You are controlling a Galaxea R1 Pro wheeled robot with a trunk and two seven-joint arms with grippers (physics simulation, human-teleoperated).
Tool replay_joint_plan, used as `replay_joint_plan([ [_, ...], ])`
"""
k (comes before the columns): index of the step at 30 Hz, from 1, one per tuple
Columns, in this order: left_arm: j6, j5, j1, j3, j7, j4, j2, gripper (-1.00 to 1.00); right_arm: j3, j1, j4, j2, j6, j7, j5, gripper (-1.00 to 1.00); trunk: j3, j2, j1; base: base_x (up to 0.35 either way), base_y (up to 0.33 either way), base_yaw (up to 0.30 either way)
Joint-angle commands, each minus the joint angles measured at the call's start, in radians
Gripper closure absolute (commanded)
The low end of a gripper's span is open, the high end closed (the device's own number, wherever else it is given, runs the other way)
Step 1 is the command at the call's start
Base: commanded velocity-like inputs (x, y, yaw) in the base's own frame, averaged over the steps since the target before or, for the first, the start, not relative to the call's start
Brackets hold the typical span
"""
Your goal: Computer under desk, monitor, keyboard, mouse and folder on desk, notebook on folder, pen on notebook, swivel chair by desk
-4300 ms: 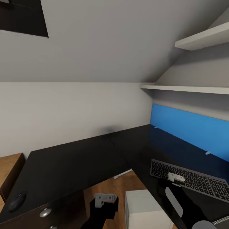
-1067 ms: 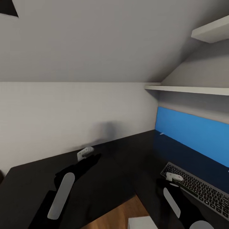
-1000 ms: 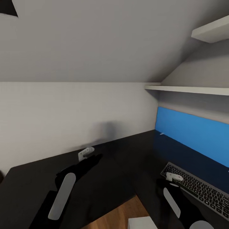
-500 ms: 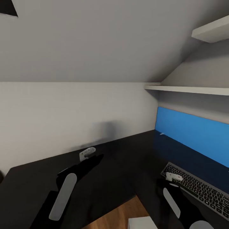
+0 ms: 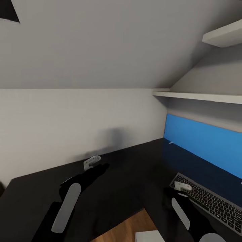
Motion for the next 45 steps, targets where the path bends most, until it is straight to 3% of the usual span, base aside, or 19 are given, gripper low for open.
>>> replay_joint_plan([
  [1, 0.002, 0.011, -0.001, 0.0, 0.01, -0.001, 0.0, -1.0, 0.006, -0.001, -0.004, 0.004, 0.003, -0.01, -0.008, -1.0, 0.002, 0.007, -0.004, 0.0, 0.0, 0.0],
  [6, 0.002, 0.013, -0.001, -0.001, 0.011, -0.001, 0.0, -1.0, 0.007, -0.001, -0.008, 0.025, 0.003, -0.009, -0.008, -1.0, 0.018, 0.042, -0.023, 0.0, 0.0, 0.0],
  [8, 0.002, 0.011, -0.001, -0.001, 0.011, -0.001, 0.0, -1.0, 0.041, -0.001, -0.009, 0.039, 0.003, -0.01, -0.007, -1.0, 0.024, 0.056, -0.031, 0.0, 0.0, 0.0],
  [13, 0.002, 0.014, -0.001, -0.001, 0.016, 0.0, 0.0, -1.0, 0.071, 0.0, -0.064, 0.041, 0.002, -0.013, -0.007, -1.0, 0.04, 0.091, -0.05, 0.0, 0.0, 0.0],
  [27, 0.003, 0.014, -0.001, -0.005, 0.017, 0.005, 0.0, -1.0, 0.067, 0.001, -0.086, 0.035, -0.007, -0.017, -0.005, -1.0, 0.083, 0.189, -0.104, 0.0, 0.0, 0.0],
  [33, 0.005, 0.014, -0.001, -0.026, 0.014, 0.043, -0.004, -1.0, 0.062, 0.001, -0.079, 0.027, -0.08, -0.019, -0.007, -1.0, 0.093, 0.21, -0.115, 0.0, 0.0, 0.0],
  [37, 0.003, 0.011, -0.001, -0.053, 0.014, 0.05, -0.001, -1.0, 0.061, 0.001, -0.052, 0.009, -0.138, -0.017, -0.007, -1.0, 0.093, 0.21, -0.115, 0.0, 0.0, -0.087],
  [45, 0.003, 0.011, -0.001, -0.07, 0.013, 0.054, -0.002, -1.0, 0.051, 0.001, 0.026, -0.037, -0.294, -0.012, -0.012, -1.0, 0.093, 0.21, -0.115, 0.0, 0.0, -0.219],
])
